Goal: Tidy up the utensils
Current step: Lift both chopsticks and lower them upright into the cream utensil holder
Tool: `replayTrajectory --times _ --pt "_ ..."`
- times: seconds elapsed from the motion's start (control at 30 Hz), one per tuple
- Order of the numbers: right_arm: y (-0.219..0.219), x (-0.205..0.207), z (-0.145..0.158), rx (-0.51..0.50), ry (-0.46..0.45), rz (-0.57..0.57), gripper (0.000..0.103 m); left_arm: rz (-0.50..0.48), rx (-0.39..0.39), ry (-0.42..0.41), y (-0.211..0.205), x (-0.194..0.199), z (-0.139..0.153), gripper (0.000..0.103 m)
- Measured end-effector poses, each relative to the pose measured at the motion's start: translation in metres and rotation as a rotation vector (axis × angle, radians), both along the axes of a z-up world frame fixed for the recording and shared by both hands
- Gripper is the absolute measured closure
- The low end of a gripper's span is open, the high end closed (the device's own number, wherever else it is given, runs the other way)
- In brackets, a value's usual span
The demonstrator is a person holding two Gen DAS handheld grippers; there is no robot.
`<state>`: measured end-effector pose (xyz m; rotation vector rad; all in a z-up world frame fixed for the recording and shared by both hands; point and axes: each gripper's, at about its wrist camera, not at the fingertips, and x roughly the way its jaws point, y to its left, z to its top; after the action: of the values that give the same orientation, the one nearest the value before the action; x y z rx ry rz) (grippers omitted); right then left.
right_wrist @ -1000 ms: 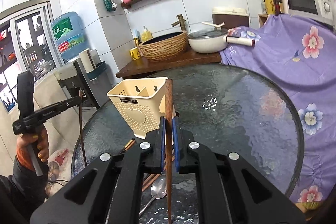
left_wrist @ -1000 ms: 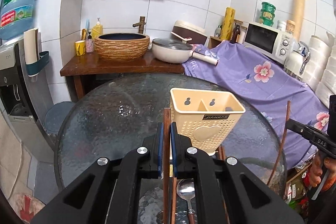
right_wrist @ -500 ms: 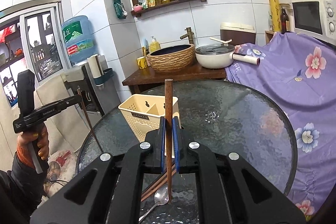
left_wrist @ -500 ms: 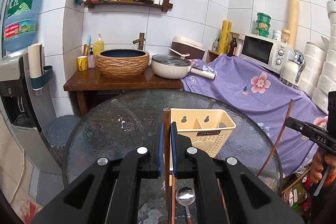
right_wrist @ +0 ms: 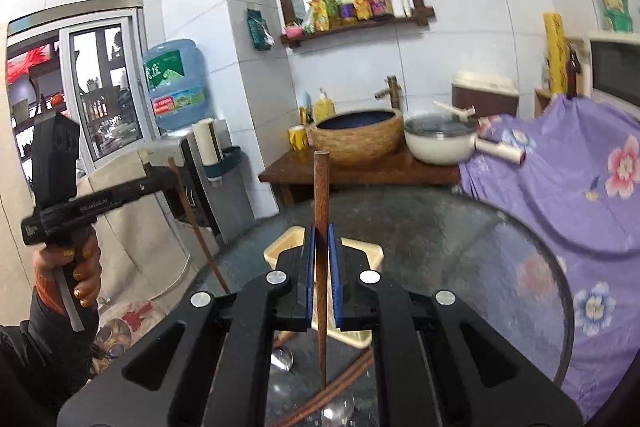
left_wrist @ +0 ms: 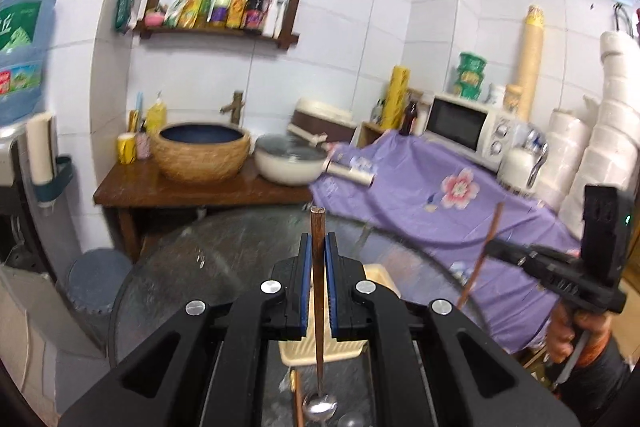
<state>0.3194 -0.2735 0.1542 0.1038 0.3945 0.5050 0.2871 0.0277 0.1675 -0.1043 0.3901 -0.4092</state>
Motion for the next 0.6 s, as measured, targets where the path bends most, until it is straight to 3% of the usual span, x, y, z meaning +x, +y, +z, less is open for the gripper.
replayTrajectory --times 0.17,0.3,0.43,0.6 --pt "0.019 0.017 0.049 0.010 -0.067 0.011 0.096 0.005 -0.031 -0.055 -0.004 0.023 0.054 0.096" --pt "0.032 0.036 0.081 -0.003 -0.127 -0.033 0.096 0.026 -0.041 -0.070 -0.012 0.048 0.073 0.096" --pt "0.043 0.063 0.081 -0.010 -0.135 -0.083 0.096 0.052 -0.033 -0.068 -0.023 0.069 0.064 0.096" --pt "0.050 0.088 0.038 -0.030 -0.101 -0.130 0.096 0.082 -0.011 -0.020 -0.034 0.093 0.022 0.096"
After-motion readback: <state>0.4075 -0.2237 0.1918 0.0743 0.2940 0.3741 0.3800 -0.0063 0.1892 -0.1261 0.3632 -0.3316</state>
